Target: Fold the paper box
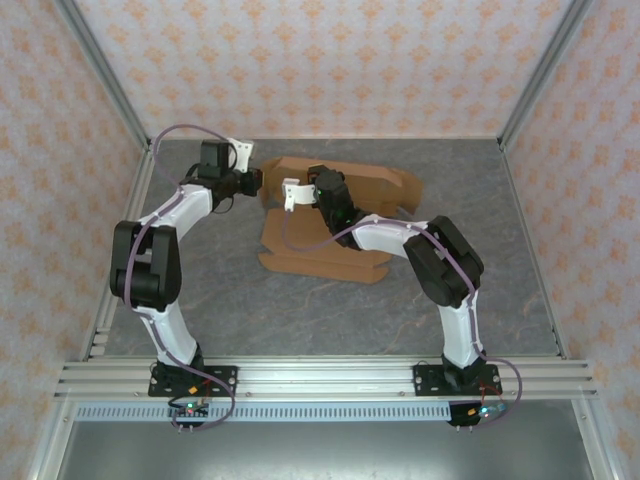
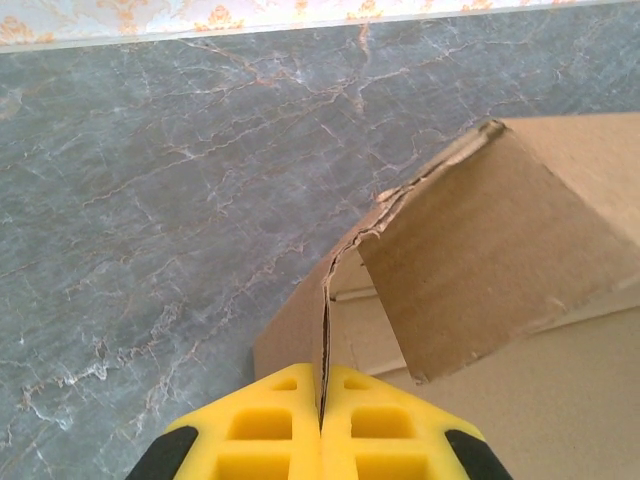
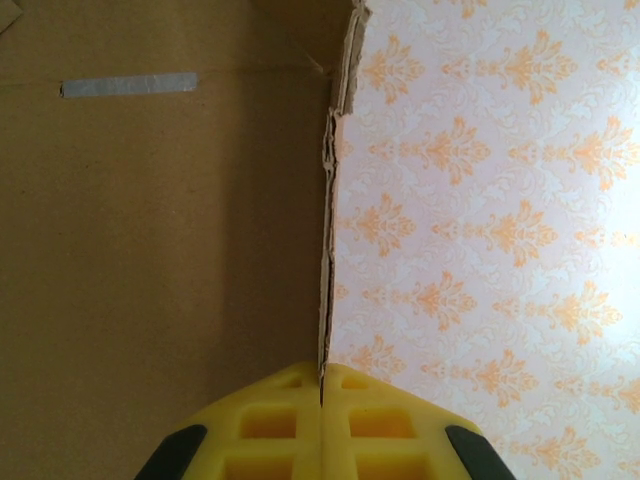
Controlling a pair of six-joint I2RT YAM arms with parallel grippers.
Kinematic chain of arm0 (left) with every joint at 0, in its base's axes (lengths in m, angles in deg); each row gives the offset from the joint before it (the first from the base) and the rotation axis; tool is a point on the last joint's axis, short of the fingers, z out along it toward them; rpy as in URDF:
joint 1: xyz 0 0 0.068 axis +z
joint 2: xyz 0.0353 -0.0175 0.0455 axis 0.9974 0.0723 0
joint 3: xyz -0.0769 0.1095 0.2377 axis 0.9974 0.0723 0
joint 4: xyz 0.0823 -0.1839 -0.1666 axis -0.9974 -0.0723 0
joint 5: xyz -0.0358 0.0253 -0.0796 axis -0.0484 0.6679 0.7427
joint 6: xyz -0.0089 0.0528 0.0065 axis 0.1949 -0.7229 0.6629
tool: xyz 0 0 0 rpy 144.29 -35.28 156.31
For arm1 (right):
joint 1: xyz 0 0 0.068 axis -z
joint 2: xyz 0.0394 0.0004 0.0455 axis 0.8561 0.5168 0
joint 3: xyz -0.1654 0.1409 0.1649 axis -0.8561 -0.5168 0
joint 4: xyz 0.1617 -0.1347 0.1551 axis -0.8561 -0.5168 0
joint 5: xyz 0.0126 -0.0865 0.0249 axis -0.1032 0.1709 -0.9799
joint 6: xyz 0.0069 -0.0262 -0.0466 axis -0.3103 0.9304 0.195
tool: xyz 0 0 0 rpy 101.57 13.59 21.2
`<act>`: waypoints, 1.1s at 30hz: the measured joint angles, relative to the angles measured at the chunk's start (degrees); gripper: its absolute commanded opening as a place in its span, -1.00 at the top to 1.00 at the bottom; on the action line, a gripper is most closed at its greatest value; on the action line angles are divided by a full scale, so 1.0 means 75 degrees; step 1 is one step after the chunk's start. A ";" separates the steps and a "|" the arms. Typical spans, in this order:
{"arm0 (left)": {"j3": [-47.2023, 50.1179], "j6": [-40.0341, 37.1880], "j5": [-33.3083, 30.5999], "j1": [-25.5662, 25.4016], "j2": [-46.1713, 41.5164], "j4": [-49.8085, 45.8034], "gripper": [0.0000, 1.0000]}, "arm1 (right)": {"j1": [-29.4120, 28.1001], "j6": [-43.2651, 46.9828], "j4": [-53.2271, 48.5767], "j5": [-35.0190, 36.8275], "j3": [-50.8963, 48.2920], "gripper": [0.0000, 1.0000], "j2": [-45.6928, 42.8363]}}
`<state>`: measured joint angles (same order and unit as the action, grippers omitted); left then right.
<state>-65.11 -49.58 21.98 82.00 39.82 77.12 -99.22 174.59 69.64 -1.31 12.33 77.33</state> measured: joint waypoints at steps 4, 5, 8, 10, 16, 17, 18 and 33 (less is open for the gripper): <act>0.0356 -0.0044 -0.0067 -0.0189 -0.0300 -0.0006 1.00 | -0.0003 -0.0050 -0.0111 -0.0003 0.0038 1.00 0.0000; 0.0423 -0.0050 -0.0076 -0.0230 -0.0332 0.0032 1.00 | -0.0003 -0.0052 -0.0157 0.0000 0.0050 1.00 0.0000; 0.0481 -0.0052 -0.0090 -0.0277 -0.0376 0.0073 1.00 | 0.0000 -0.0064 -0.0221 0.0003 0.0079 1.00 0.0000; 0.0484 -0.0050 -0.0090 -0.0277 -0.0376 0.0082 1.00 | -0.0003 -0.0087 -0.0242 0.0003 0.0079 1.00 0.0000; 0.0653 -0.0047 -0.0087 -0.0373 -0.0440 0.0289 1.00 | -0.0003 -0.0201 -0.0356 0.0035 0.0117 1.00 0.0000; 0.0676 -0.0038 -0.0082 -0.0391 -0.0446 0.0321 1.00 | -0.0003 -0.0227 -0.0388 0.0058 0.0143 1.00 0.0000; 0.0697 -0.0023 -0.0073 -0.0405 -0.0455 0.0350 1.00 | -0.0009 -0.0254 -0.0428 0.0076 0.0169 1.00 0.0000; -0.0093 0.0026 -0.0341 -0.0440 -0.0446 -0.0863 1.00 | -0.0017 -0.0370 -0.0697 0.0172 0.0338 1.00 0.0000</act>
<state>-65.81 -49.38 19.42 78.70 36.48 70.65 -99.35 171.82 64.42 -0.02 14.87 77.33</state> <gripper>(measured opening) 0.057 0.050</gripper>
